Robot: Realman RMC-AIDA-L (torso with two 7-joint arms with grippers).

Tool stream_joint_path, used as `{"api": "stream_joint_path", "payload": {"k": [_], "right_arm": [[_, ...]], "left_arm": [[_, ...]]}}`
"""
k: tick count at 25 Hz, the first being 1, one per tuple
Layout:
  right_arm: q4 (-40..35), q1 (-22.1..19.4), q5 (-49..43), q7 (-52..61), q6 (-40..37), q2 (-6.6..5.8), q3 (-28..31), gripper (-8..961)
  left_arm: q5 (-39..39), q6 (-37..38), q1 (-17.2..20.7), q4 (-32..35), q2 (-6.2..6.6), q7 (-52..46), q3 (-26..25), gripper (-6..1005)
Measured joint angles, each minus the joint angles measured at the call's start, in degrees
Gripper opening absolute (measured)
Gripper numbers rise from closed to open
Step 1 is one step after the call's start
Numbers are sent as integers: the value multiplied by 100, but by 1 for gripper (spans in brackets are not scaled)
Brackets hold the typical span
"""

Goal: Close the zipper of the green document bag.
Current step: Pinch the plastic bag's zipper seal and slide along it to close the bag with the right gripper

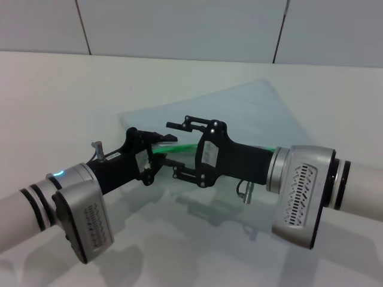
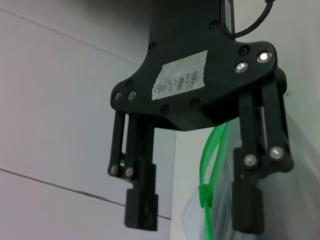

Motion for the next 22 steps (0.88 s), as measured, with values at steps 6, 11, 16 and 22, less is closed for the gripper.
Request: {"api": "stream_joint_path", "payload": {"k": [6,11,16,22], "right_arm": [[-1,-10,-3,-17,111,-8,-13,532],[29,13,-4,-172,356,-4,-6,328],[57,3,-3,-242,330,-1,-13,283],[65,-33,-2,-291,300,-1,9,235]], "left_arm": [[0,16,12,0,3,11,33,58],[0,17,11,0,5,19,42,58],[0,17,15,-3,14,16,43,57],[0,17,17,-19,14,5,43,57]]}}
